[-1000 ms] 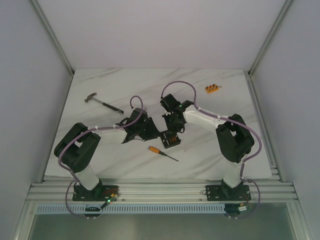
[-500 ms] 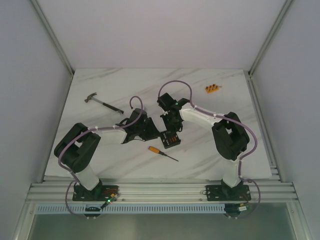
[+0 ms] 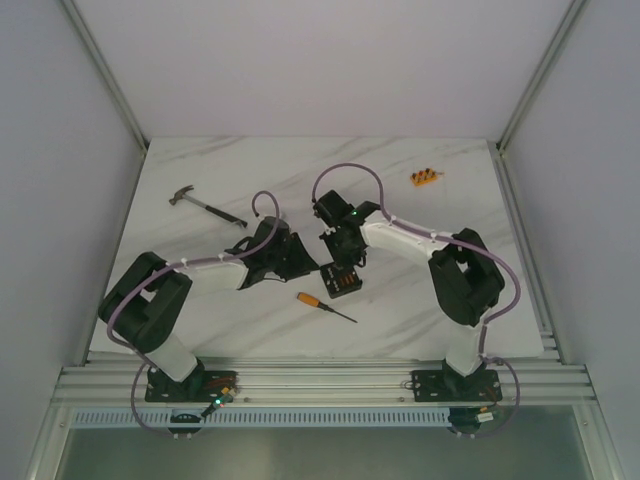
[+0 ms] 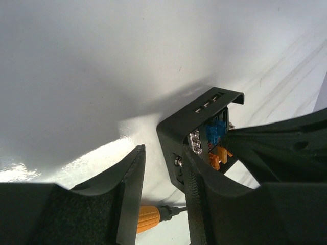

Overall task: Snap on the fuse box
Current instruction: Install the fuse at the fuse box base.

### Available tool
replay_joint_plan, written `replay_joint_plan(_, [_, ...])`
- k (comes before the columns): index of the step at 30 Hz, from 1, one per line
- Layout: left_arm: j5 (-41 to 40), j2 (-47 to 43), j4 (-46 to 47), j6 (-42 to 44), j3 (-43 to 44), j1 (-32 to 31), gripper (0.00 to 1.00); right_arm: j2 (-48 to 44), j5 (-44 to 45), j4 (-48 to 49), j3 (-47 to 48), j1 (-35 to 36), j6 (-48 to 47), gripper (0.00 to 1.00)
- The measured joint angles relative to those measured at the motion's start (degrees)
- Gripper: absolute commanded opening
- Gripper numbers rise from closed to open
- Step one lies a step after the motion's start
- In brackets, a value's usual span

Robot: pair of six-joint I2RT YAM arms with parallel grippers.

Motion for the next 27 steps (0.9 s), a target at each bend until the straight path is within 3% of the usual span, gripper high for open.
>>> replay_joint_plan(12, [-2.6, -9.4, -1.2, 0.6, -2.6, 0.6, 0.66, -10.6, -0.3, -0.6, -1.0, 0.3, -0.4, 0.35])
replay_joint_plan(17, [-3.2, -13.2, -1.3, 0.8, -6.3, 2.9, 0.75, -10.1, 0.2, 1.9, -1.0, 0.3, -0.6, 0.43])
replay_joint_plan(27, [-5.6, -23.3, -4.5, 2.5, -12.2, 10.9, 0.95, -4.1, 0.2, 11.0, -0.4, 0.3, -2.2, 0.5])
